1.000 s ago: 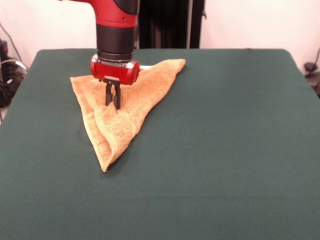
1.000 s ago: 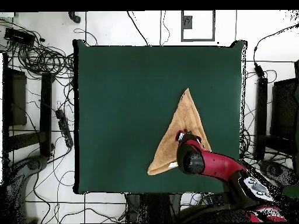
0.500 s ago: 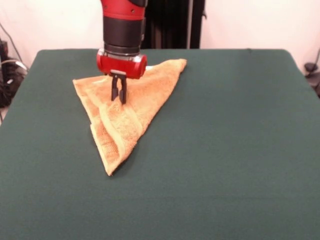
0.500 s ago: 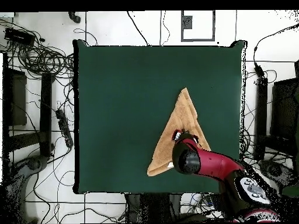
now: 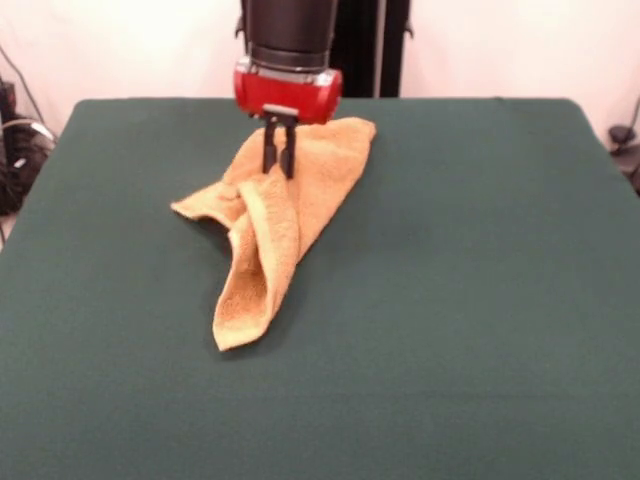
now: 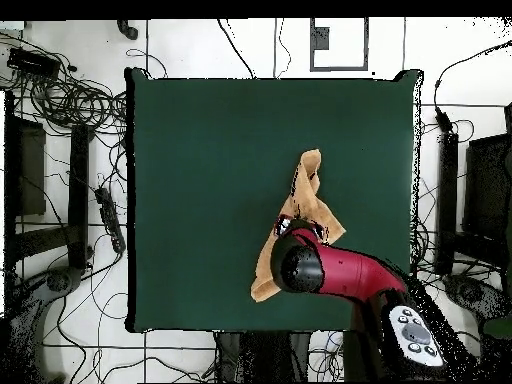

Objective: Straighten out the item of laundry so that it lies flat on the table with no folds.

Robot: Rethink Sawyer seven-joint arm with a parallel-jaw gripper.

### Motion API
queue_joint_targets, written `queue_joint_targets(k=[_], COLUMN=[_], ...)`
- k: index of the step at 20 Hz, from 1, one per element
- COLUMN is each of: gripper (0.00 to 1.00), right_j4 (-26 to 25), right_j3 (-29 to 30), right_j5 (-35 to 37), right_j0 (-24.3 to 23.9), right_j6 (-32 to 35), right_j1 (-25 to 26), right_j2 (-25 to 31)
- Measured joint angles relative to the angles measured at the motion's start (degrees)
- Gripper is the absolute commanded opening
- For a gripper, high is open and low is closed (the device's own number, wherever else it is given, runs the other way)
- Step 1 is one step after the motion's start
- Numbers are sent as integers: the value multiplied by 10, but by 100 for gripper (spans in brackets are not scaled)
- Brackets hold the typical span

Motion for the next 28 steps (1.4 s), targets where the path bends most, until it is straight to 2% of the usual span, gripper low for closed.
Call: queue_joint_targets(k=[7,8,18,28], gripper=[0,100,100,100], right_j4=[12,12,12,12], right_j3=[5,4,4,4], right_j5=[8,8,-13,-27], right_j0=[-1,-11,-48,-53], right_j6=[0,0,0,0], right_j1=[-9,-6,14,17], right_j2=[3,5,19,30])
